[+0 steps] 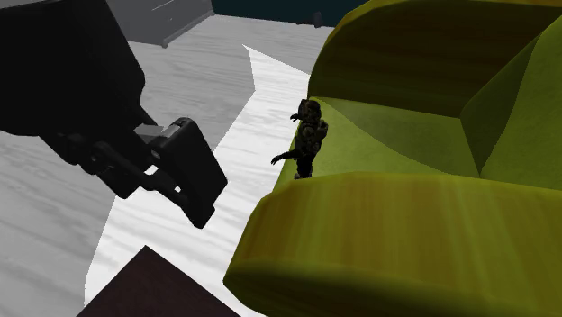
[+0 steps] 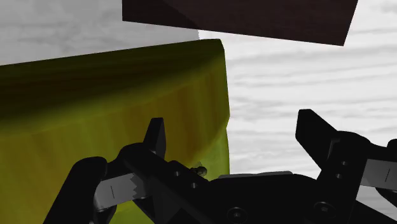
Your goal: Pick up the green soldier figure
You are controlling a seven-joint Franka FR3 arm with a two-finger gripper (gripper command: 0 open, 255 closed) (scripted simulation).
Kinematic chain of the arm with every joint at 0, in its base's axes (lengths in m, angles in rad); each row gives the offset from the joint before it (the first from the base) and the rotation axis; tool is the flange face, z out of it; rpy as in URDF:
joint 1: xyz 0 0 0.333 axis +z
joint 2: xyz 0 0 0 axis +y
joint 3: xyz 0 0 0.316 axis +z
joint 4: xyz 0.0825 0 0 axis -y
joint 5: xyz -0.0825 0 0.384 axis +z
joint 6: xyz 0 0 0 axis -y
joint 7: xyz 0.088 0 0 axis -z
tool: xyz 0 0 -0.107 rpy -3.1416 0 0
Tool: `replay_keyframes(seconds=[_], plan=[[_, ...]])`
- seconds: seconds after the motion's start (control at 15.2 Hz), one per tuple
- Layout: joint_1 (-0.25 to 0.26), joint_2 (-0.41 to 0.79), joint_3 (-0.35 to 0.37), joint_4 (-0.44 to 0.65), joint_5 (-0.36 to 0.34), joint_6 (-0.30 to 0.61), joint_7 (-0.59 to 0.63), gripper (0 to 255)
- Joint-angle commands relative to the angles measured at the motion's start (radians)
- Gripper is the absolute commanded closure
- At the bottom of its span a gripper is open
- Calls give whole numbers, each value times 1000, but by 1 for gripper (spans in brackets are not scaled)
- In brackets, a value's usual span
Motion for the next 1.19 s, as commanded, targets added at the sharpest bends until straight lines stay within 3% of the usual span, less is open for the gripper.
replay_keyframes(seconds=[0.0,0.59,1.12], plan=[[0,0,0,0,0,0,0,0],[4,370,-63,168,20,178,-65,0],[8,704,-101,407,75,248,-139,0]])
